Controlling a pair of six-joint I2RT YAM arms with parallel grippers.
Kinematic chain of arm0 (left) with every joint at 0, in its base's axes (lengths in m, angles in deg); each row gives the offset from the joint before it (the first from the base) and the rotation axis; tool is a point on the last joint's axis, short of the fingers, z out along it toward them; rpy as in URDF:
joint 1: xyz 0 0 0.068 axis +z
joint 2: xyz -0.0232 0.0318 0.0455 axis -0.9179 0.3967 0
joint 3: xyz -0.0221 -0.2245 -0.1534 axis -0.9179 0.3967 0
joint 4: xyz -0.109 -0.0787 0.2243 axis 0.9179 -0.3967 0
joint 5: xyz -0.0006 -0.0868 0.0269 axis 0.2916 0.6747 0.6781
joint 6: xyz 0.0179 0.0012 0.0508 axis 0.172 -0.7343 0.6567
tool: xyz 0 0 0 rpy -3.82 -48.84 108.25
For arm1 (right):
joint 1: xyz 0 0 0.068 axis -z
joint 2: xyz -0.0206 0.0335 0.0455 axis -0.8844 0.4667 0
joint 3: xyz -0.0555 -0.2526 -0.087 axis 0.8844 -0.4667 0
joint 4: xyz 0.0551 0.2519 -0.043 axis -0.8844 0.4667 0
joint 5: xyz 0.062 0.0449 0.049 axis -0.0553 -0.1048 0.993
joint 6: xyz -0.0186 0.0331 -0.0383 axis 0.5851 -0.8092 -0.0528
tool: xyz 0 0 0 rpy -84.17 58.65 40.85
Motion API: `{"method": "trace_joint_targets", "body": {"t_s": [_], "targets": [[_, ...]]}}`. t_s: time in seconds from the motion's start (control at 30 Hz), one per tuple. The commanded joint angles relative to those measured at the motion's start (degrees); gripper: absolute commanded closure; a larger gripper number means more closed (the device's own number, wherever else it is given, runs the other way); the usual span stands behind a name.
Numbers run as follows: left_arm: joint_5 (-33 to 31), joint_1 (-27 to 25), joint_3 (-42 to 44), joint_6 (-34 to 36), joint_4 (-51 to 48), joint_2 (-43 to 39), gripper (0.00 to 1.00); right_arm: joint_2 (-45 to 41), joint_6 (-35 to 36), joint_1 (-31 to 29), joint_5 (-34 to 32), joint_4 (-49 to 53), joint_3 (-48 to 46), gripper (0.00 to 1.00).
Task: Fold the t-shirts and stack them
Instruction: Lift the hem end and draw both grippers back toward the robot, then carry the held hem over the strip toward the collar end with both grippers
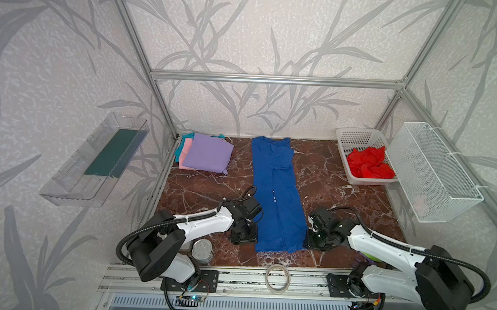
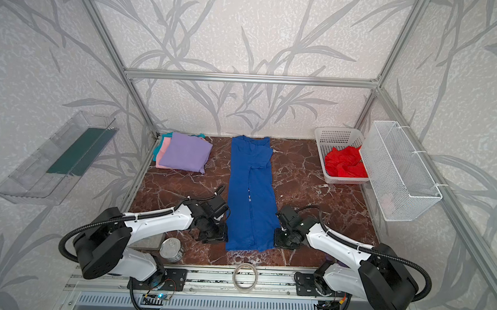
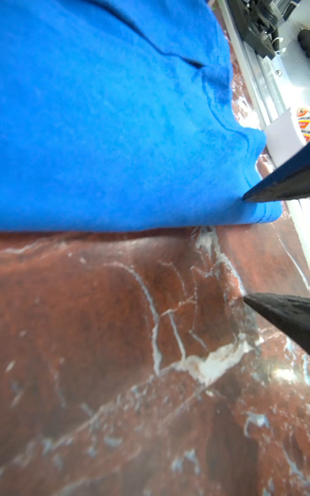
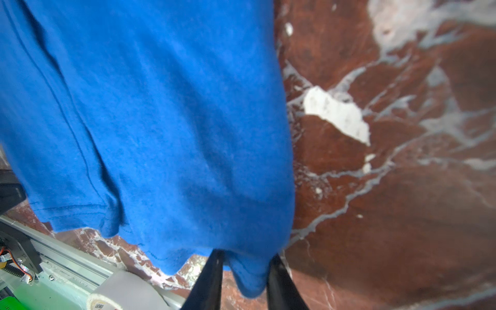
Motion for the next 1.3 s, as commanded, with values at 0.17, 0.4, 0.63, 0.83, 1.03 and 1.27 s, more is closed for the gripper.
{"method": "trace_joint_targets", "body": {"t_s": [0.17, 0.4, 0.63, 0.83, 1.03, 1.27], "targets": [[0.88, -1.52, -0.88, -0.2, -4.31, -0.78, 0.42, -2.87, 2.43, -0.07, -1.75, 8.35, 1.7, 0.4], [-0.35, -3.19, -3.17, 0.35, -5.91, -0.27, 0.43, -2.54, 1.1, 0.02, -1.53, 6.23, 0.36, 0.45], [-0.03, -3.88, -4.21, 0.72, -5.06, -0.1, 0.42, -0.71, 2.09, 0.02, -1.93, 6.5, 0.03, 0.4], [3.36, -4.49, -5.0, 1.93, -2.16, 4.82, 0.44, 0.75, 2.16, 0.02, -3.04, 5.56, -0.66, 0.65], [4.15, -4.86, -5.99, 2.78, -2.25, 7.65, 0.77, -0.06, 1.82, -0.11, -3.53, 5.38, -0.79, 0.83], [-0.71, -4.18, -9.68, 3.22, -8.66, 2.79, 1.0, -2.46, 2.35, -3.04, -4.63, 8.35, 4.26, 1.0]]}}
